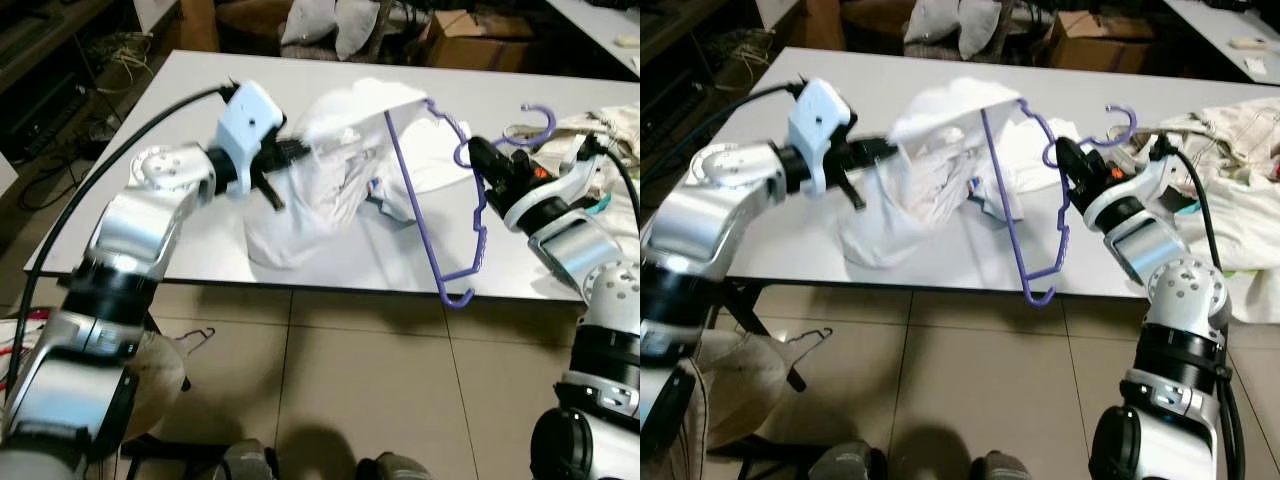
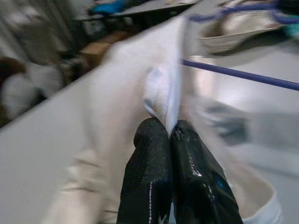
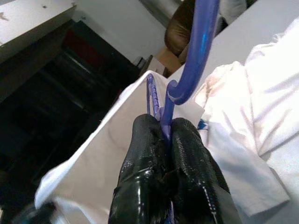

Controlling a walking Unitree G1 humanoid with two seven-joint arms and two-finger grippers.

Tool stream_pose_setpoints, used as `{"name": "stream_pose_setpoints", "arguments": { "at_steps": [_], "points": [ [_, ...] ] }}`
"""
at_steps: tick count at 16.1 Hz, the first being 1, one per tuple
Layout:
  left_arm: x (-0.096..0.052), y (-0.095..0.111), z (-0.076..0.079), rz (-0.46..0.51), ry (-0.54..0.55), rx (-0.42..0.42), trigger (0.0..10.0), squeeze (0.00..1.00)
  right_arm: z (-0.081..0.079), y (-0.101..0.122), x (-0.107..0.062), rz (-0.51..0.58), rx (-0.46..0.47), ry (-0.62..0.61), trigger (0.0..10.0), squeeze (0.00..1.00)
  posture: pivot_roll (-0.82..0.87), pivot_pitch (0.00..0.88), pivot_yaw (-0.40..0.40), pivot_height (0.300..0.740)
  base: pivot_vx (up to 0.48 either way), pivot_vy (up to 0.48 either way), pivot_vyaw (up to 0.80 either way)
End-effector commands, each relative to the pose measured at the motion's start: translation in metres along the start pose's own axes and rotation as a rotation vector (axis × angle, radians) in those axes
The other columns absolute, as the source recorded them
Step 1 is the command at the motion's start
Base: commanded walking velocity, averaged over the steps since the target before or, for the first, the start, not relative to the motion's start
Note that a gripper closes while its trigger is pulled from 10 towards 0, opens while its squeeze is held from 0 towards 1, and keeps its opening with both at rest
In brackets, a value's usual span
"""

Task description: Hang hanger

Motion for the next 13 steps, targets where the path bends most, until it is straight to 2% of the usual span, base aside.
{"name": "stream_pose_setpoints", "arguments": {
  "at_steps": [1,2,3,5,7,9,11,13],
  "points": [
    [0.002,0.013,-0.012,0.033,0.076,0.07,0.0,0.0,0.002,0.011,-0.006,0.065,0.002,-0.029,10.0,0.0,-0.08,0.0,-0.032,0.74,0.0,0.0,0.0],
    [0.002,0.015,-0.016,0.039,0.099,0.087,0.0,0.0,0.003,0.013,-0.007,0.079,-0.003,-0.038,10.0,0.0,-0.08,0.0,-0.025,0.74,0.0,0.0,0.0],
    [0.004,0.026,-0.029,0.07,0.175,0.136,0.0,0.0,0.001,0.021,-0.011,0.125,-0.012,-0.039,10.0,0.0,-0.09,0.0,-0.017,0.74,0.0,0.0,0.0],
    [0.005,0.05,-0.049,0.162,0.269,0.175,0.0,0.0,-0.01,0.041,-0.015,0.207,-0.03,0.007,10.0,0.0,-0.09,0.0,-0.011,0.74,0.0,0.0,0.0],
    [0.003,0.075,-0.06,0.261,0.308,0.224,0.0,0.0,-0.025,0.061,-0.021,0.306,-0.014,0.075,10.0,0.0,-0.09,0.0,-0.011,0.74,0.0,0.0,0.0],
    [0.004,0.077,-0.06,0.28,0.299,0.231,0.0,0.0,-0.027,0.062,-0.025,0.317,-0.008,0.089,10.0,0.0,-0.11,0.0,0.014,0.74,0.0,0.0,0.0],
    [0.01,0.061,-0.052,0.244,0.244,0.218,0.0,0.0,-0.016,0.046,-0.027,0.268,0.004,0.04,10.0,0.0,-0.11,0.0,0.017,0.74,0.0,0.0,0.0],
    [0.012,0.046,-0.041,0.215,0.171,0.197,0.0,0.0,-0.015,0.032,-0.028,0.2,-0.018,0.023,10.0,0.0,-0.1,0.0,0.012,0.74,0.0,0.0,0.0]
  ]
}}
Point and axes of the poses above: a point about 5 cm out from each wrist's last joint towards the gripper, its own x axis pointing out of the wrist towards the gripper, its own y axis along the axis of the wrist's last joint, z = x × y, the point moved 1 cm from there along x, pointing out of the wrist towards the gripper, and after that the axes turned 2 degrees about -x, right-handed, at the moved point
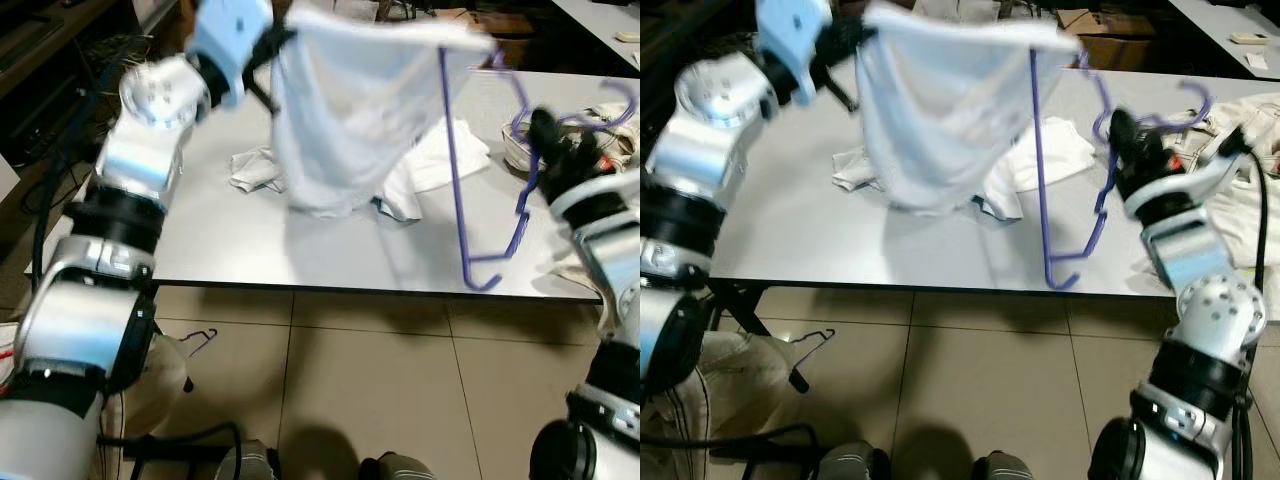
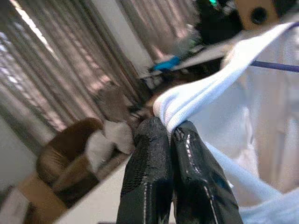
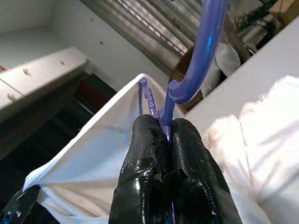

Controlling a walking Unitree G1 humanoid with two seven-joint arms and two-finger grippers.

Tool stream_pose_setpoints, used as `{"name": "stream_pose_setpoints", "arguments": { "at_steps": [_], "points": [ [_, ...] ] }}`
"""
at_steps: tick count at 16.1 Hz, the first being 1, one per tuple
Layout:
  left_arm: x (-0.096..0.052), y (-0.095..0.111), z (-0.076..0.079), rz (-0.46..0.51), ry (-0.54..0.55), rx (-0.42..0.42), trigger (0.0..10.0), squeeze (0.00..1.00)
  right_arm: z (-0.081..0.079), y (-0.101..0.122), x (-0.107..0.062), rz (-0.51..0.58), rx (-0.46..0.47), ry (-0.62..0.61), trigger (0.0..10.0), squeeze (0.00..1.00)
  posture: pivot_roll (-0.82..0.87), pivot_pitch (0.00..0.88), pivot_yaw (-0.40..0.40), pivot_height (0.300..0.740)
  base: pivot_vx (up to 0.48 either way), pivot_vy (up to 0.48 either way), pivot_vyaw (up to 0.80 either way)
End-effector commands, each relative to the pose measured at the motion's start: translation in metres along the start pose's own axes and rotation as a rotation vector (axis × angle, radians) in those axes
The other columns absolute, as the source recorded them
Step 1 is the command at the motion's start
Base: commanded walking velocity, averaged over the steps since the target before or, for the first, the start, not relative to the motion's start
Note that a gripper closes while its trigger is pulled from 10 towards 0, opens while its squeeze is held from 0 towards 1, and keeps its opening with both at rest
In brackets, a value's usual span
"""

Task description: Hang hanger

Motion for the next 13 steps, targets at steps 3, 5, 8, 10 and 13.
{"name": "stream_pose_setpoints", "arguments": {
  "at_steps": [3,5,8,10,13],
  "points": [
    [-0.012,-0.011,0.027,-0.034,-0.218,-0.072,0.0,0.0,-0.009,-0.014,-0.01,-0.136,-0.135,0.033,10.0,0.0,-0.09,0.0,0.002,0.74,0.0,0.0,0.0],
    [-0.017,-0.027,0.04,-0.104,-0.261,-0.099,0.0,0.0,-0.006,-0.02,-0.016,-0.179,-0.172,0.014,10.0,0.0,-0.09,0.0,0.004,0.74,0.0,0.0,0.0],
    [-0.016,-0.051,0.059,-0.19,-0.185,-0.295,0.0,0.0,-0.002,-0.036,-0.026,-0.251,-0.224,-0.01,10.0,0.0,-0.1,0.0,0.017,0.74,0.0,0.0,0.0],
    [-0.016,-0.054,0.062,-0.223,-0.194,-0.308,0.0,0.0,-0.002,-0.038,-0.028,-0.292,-0.281,-0.003,10.0,0.0,-0.11,0.0,0.023,0.74,0.0,0.0,0.0],
    [-0.013,-0.027,0.059,-0.098,-0.235,-0.376,0.0,0.0,0.003,-0.035,-0.027,-0.284,-0.278,-0.012,10.0,0.0,-0.11,0.0,0.031,0.74,0.0,0.0,0.0]
  ]
}}
Point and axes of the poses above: a point about 5 cm out from each wrist's last joint towards the gripper, its own x axis pointing out of the wrist towards the gripper, its own y axis along the axis of the wrist's last joint, z = x × y, the point moved 1 cm from there along x, pointing out of the wrist towards the gripper, and after that the axes turned 2 degrees about -x, right-handed, at the moved point
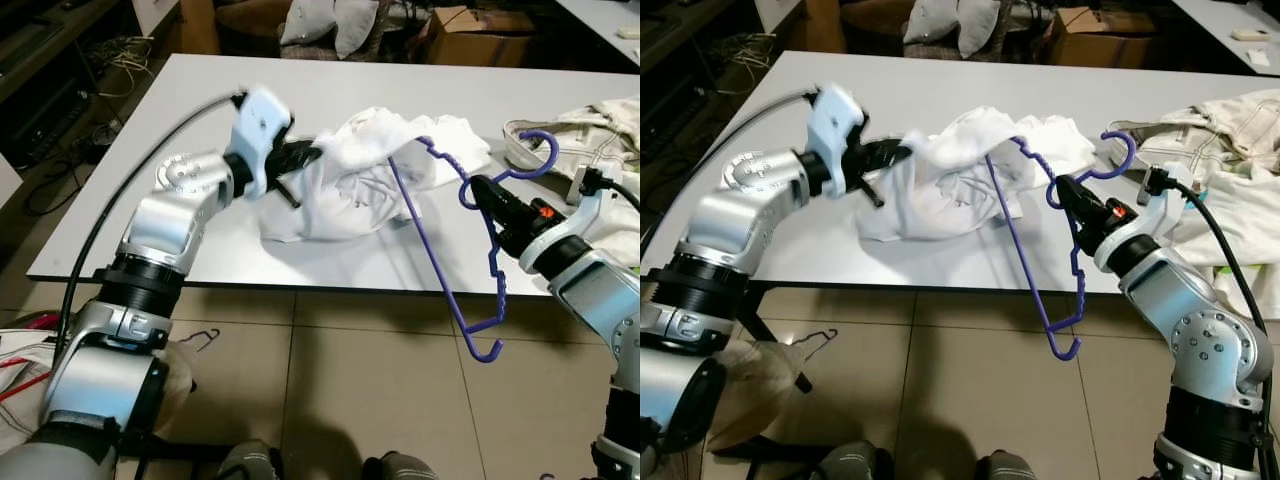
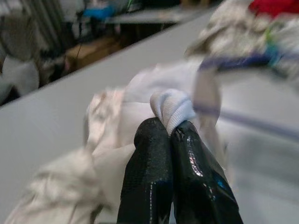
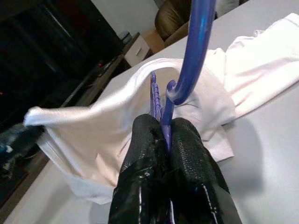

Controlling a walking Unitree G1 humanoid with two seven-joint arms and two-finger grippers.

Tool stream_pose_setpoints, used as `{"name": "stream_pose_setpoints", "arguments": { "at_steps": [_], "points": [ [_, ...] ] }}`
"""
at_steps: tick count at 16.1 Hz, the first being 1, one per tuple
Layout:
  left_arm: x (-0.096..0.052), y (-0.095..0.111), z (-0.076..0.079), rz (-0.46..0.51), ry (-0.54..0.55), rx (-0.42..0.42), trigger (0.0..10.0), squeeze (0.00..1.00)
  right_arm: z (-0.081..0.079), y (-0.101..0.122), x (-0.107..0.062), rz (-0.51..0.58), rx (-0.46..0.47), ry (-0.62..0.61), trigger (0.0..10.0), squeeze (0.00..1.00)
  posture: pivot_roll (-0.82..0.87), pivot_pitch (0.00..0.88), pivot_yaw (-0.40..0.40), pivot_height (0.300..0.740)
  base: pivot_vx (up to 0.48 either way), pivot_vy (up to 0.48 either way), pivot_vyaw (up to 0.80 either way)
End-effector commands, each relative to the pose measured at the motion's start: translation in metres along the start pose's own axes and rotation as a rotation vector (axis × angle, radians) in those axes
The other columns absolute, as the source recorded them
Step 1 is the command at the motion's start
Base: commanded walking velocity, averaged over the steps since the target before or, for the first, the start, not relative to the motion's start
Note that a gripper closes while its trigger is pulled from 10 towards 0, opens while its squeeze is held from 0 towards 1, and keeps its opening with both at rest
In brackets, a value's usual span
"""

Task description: Hang hanger

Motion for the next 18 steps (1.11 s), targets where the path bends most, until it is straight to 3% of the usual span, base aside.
{"name": "stream_pose_setpoints", "arguments": {
  "at_steps": [1,2,3,4,6,7,9,15,16,18],
  "points": [
    [-0.003,0.016,-0.001,0.046,-0.026,-0.005,0.0,0.0,0.002,0.002,0.001,0.012,0.002,-0.001,10.0,0.0,-0.11,0.0,0.03,0.74,0.0,0.0,0.0],
    [-0.005,0.021,-0.002,0.056,-0.028,-0.011,0.0,0.0,0.005,0.002,0.003,0.015,0.016,-0.005,10.0,0.0,-0.11,0.0,0.028,0.74,0.0,0.0,0.0],
    [-0.005,0.012,-0.009,-0.007,0.017,0.022,1.5,0.0,0.011,0.003,0.007,0.037,0.03,-0.037,10.0,0.0,-0.11,0.0,0.028,0.74,0.0,0.0,0.0],
    [-0.005,-0.002,-0.016,-0.086,0.073,0.02,10.0,0.0,0.013,0.003,0.011,0.042,0.036,-0.039,10.0,0.0,-0.1,0.0,0.027,0.74,0.0,0.0,0.0],
    [-0.005,-0.029,-0.019,-0.206,0.101,-0.052,10.0,0.0,0.01,0.002,0.017,0.027,0.027,-0.023,10.0,0.0,-0.11,0.0,0.031,0.74,0.0,0.0,0.0],
    [-0.005,-0.035,-0.019,-0.243,0.12,-0.036,10.0,1.0,0.008,0.001,0.018,0.022,0.018,-0.017,10.0,0.0,-0.11,0.0,0.032,0.74,0.0,0.0,0.0],
    [-0.003,-0.028,-0.016,-0.172,0.097,-0.132,10.0,1.0,0.008,0.002,0.018,0.026,0.019,-0.01,10.0,0.0,-0.1,0.0,0.023,0.74,0.0,0.0,0.0],
    [-0.013,-0.031,-0.028,-0.213,0.118,-0.123,10.0,1.0,0.005,-0.006,0.024,0.001,0.015,0.009,10.0,0.0,-0.1,0.0,0.025,0.74,0.0,0.0,0.0],
    [-0.017,-0.042,-0.027,-0.272,0.1,-0.116,10.0,1.0,0.005,-0.008,0.025,-0.005,0.012,0.011,10.0,0.0,-0.1,0.0,0.025,0.74,0.0,0.0,0.0],
    [-0.017,-0.036,-0.023,-0.224,0.07,-0.177,10.0,1.0,0.004,-0.009,0.026,-0.007,0.007,0.015,10.0,0.0,-0.1,0.0,0.028,0.74,0.0,0.0,0.0]
  ]
}}
Point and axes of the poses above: a point about 5 cm out from each wrist's last joint towards the gripper, its own x axis pointing out of the wrist towards the gripper, its own y axis along the axis of the wrist's last joint, z = x × y, the point moved 1 cm from there along x, pointing out of the wrist towards the gripper, and after that the axes turned 2 degrees about -x, right-handed, at the moved point
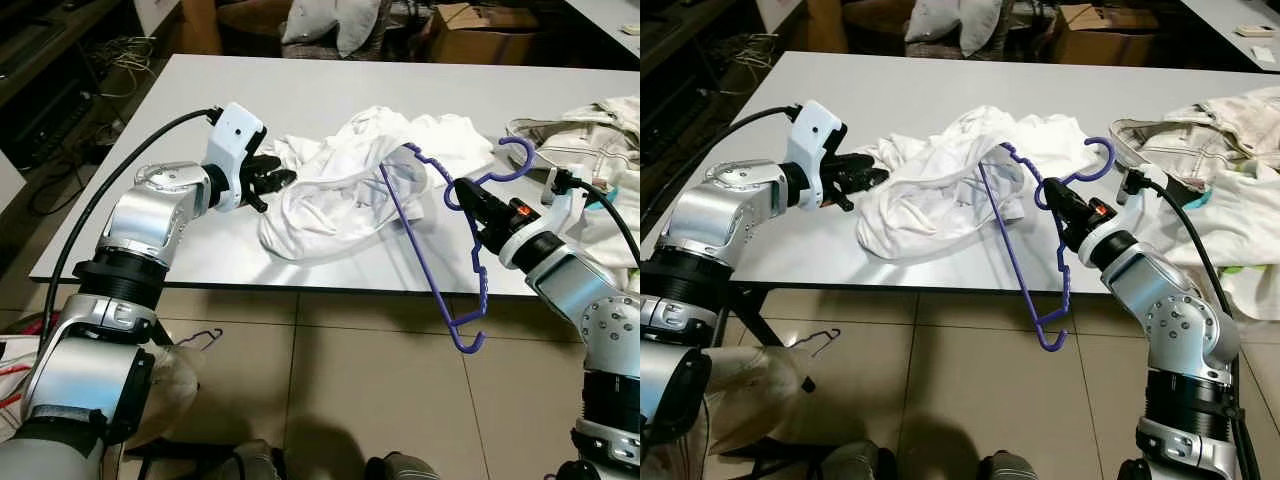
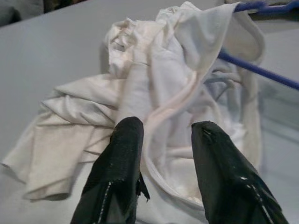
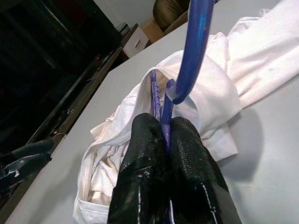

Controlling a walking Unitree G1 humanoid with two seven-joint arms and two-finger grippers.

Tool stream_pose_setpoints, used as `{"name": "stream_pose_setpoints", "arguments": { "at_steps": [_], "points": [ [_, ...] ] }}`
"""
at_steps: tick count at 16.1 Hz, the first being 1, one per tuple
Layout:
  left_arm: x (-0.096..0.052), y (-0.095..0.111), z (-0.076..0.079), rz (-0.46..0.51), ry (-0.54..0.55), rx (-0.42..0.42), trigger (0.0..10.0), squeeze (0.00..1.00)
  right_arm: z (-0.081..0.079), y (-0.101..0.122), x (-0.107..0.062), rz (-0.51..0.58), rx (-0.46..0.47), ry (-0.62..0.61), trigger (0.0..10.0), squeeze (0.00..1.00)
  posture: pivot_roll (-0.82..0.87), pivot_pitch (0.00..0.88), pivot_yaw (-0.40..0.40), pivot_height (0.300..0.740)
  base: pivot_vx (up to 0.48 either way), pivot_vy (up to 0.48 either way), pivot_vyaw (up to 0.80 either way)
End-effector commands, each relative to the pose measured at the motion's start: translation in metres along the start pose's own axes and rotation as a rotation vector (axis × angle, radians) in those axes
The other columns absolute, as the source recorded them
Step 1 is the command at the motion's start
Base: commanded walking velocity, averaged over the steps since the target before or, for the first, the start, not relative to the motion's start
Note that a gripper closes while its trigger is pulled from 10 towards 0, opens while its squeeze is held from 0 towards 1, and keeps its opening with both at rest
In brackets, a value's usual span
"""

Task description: Hang hanger

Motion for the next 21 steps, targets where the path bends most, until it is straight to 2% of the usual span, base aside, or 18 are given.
{"name": "stream_pose_setpoints", "arguments": {
  "at_steps": [1,3,4,5,7,9,10,11,14,16,17,20,21],
  "points": [
    [-0.003,0.01,0.006,0.052,-0.037,-0.031,10.0,1.0,-0.003,0.005,0.002,0.023,-0.015,0.017,10.0,0.0,-0.1,0.0,0.032,0.74,0.0,0.0,0.0],
    [-0.005,0.014,0.01,0.077,-0.061,-0.035,10.0,1.0,-0.004,0.006,0.003,0.028,-0.017,0.017,10.0,0.0,-0.1,0.0,0.035,0.74,0.0,0.0,0.0],
    [-0.005,0.019,0.021,0.096,-0.103,-0.032,10.0,1.0,-0.006,0.008,0.003,0.033,-0.021,0.023,10.0,0.0,-0.1,0.0,0.033,0.74,0.0,0.0,0.0],
    [-0.005,0.016,0.025,0.081,-0.116,-0.023,10.0,1.0,-0.006,0.008,0.003,0.033,-0.022,0.024,10.0,0.0,-0.1,0.0,0.029,0.74,0.0,0.0,0.0],
    [0.0,0.001,0.035,0.016,-0.152,-0.013,10.0,1.0,-0.008,0.006,0.004,0.019,-0.037,0.034,10.0,0.0,-0.1,0.0,0.031,0.74,0.0,0.0,0.0],
    [0.006,-0.015,0.034,-0.062,-0.082,0.061,10.0,1.0,-0.012,0.004,0.004,0.01,-0.052,0.064,10.0,0.0,-0.09,0.0,0.031,0.74,0.0,0.0,0.0],
    [0.008,-0.019,0.034,-0.076,-0.072,0.079,10.0,0.2,-0.011,0.004,0.004,0.01,-0.052,0.061,10.0,0.0,-0.09,0.0,0.031,0.74,0.0,0.0,0.0],
    [0.009,-0.021,0.037,-0.077,-0.065,0.077,10.0,0.0,-0.01,0.004,0.003,0.011,-0.051,0.059,10.0,0.0,-0.09,0.0,0.031,0.74,0.0,0.0,0.0],
    [0.013,-0.027,0.04,-0.088,-0.062,0.077,10.0,0.0,-0.011,0.004,0.003,0.016,-0.054,0.062,10.0,0.0,-0.1,0.0,0.033,0.74,0.0,0.0,0.0],
    [0.014,-0.042,0.033,-0.174,0.003,0.108,10.0,0.0,-0.012,0.004,0.003,0.017,-0.054,0.064,10.0,0.0,-0.1,0.0,0.038,0.74,0.0,0.0,0.0],
    [0.014,-0.051,0.025,-0.201,0.069,0.068,10.0,0.0,-0.011,0.004,0.002,0.018,-0.053,0.062,10.0,0.0,-0.1,0.0,0.039,0.74,0.0,0.0,0.0],
    [0.018,-0.071,0.02,-0.256,0.129,0.029,10.0,0.0,-0.012,0.001,0.001,0.018,-0.047,0.06,10.0,0.0,-0.1,0.0,0.043,0.74,0.0,0.0,0.0],
    [0.021,-0.075,0.02,-0.246,0.141,0.008,10.0,0.0,-0.012,0.0,0.0,0.018,-0.045,0.062,10.0,0.0,-0.1,0.0,0.045,0.74,0.0,0.0,0.0]
  ]
}}
Point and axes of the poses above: a point about 5 cm out from each wrist's last joint towards the gripper, its own x axis pointing out of the wrist towards the gripper, its own y axis along the axis of the wrist's last joint, z = x × y, the point moved 1 cm from there along x, pointing out of the wrist towards the gripper, and after that the axes turned 2 degrees about -x, right-handed, at the moved point
